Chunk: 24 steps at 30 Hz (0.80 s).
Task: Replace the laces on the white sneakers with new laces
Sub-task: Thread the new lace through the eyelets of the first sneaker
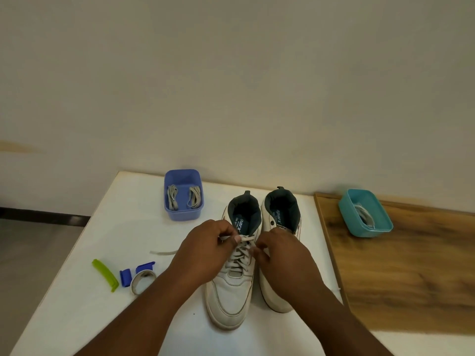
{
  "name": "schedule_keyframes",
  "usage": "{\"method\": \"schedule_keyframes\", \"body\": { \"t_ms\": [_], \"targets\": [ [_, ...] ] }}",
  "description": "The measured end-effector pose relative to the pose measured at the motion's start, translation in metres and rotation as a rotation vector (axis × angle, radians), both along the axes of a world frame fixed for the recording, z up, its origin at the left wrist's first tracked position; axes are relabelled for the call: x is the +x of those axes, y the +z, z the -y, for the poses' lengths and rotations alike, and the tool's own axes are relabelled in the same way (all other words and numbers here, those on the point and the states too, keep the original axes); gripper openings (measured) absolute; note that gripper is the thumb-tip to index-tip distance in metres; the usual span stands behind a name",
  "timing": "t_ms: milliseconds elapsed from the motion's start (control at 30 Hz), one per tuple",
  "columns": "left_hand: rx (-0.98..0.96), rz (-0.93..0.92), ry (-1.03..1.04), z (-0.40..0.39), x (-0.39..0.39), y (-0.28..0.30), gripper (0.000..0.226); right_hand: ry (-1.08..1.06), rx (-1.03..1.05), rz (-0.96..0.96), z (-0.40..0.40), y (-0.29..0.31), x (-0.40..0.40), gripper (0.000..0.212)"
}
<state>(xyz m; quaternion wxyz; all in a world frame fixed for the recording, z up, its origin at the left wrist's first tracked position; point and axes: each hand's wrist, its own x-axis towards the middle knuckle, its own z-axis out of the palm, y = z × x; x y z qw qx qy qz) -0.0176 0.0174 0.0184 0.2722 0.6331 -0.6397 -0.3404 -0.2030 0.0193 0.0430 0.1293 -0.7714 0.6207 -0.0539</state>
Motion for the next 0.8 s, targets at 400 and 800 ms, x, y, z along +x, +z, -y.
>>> {"method": "schedule_keyframes", "body": {
  "t_ms": [400, 800],
  "targets": [
    [0.061, 0.409, 0.16, -0.004, 0.004, 0.008, 0.021, -0.135, 0.081, -0.229, 0.005, 0.016, -0.033, 0.021],
    [0.511, -0.568, 0.398, 0.007, 0.013, 0.033, 0.037, -0.345, 0.332, 0.413, 0.008, 0.035, -0.05, 0.046]
  ]
}}
